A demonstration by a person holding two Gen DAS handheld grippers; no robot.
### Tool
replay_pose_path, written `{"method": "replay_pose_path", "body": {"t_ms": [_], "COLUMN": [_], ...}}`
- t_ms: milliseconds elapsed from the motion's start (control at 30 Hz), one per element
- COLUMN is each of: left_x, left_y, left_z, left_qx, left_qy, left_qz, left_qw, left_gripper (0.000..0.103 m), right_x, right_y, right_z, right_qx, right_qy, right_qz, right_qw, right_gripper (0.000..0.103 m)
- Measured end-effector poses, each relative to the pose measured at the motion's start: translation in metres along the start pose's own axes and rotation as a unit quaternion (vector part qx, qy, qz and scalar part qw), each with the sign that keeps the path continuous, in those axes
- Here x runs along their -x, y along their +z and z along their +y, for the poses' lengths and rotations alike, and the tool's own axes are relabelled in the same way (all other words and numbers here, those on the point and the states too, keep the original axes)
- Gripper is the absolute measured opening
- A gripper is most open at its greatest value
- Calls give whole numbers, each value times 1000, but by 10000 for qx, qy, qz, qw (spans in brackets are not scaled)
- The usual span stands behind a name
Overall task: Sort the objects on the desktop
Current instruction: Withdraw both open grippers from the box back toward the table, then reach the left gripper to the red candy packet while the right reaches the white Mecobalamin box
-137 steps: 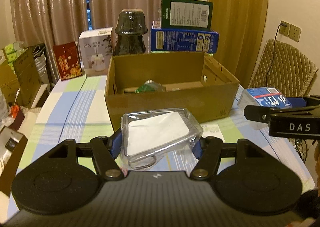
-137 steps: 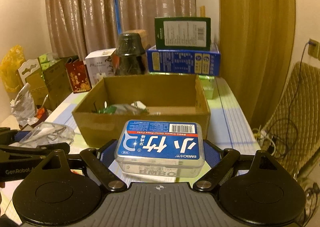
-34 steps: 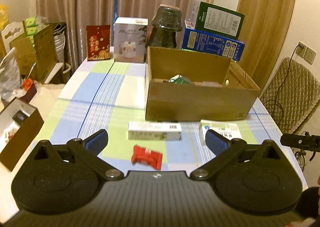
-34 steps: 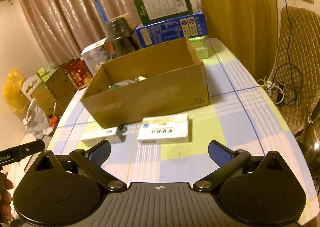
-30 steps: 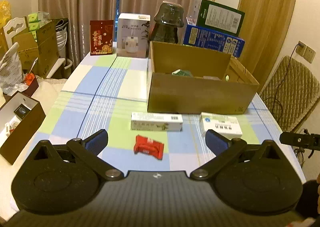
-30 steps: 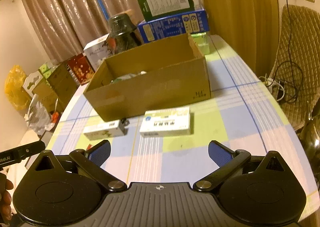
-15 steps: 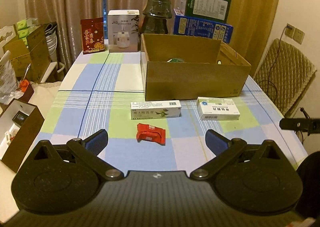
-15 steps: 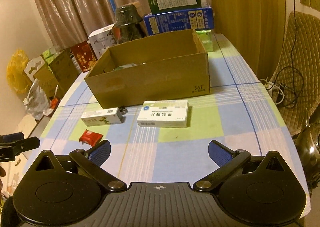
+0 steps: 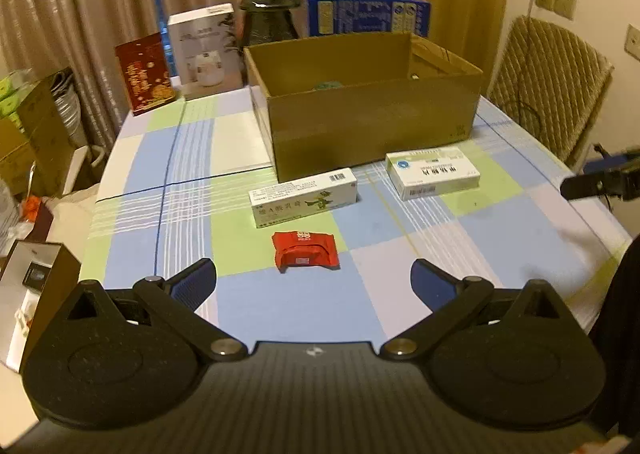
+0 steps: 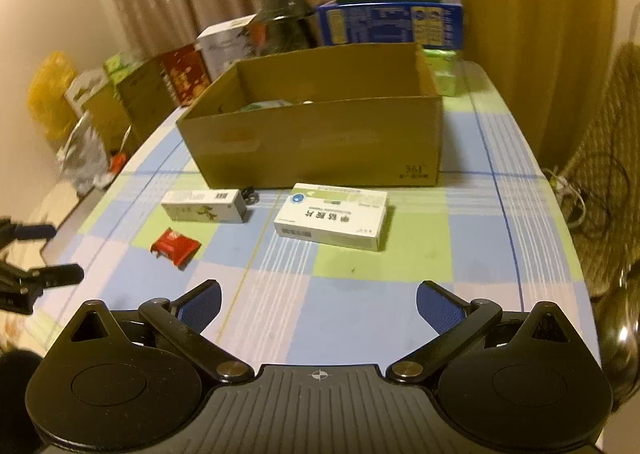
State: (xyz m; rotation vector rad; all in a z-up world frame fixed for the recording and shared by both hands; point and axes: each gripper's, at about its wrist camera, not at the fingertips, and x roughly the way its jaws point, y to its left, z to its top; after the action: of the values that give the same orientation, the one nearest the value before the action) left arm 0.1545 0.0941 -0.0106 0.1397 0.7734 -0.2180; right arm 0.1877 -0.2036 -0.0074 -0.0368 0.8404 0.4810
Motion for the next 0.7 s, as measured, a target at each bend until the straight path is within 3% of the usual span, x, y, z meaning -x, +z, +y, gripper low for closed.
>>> {"method": "replay_pose_path", "body": {"t_ms": [400,700], "left_x": [-46,-101], "left_y": [11,11], "left_z": [9,10], "left_qx": [-1028,-2427], "left_qy": [-365,-896], "left_qz": [179,513], "left_qw": [9939,9646], "left_gripper": [101,91], "right_x": [-45,-91], "right_y": [28,44], "right_z": [-9,-14], "right_qx": [1362,2454], "right_qy": [356,595], "right_qz": [469,813], "right_qw": [9889,9642], "right_gripper": [101,101]}}
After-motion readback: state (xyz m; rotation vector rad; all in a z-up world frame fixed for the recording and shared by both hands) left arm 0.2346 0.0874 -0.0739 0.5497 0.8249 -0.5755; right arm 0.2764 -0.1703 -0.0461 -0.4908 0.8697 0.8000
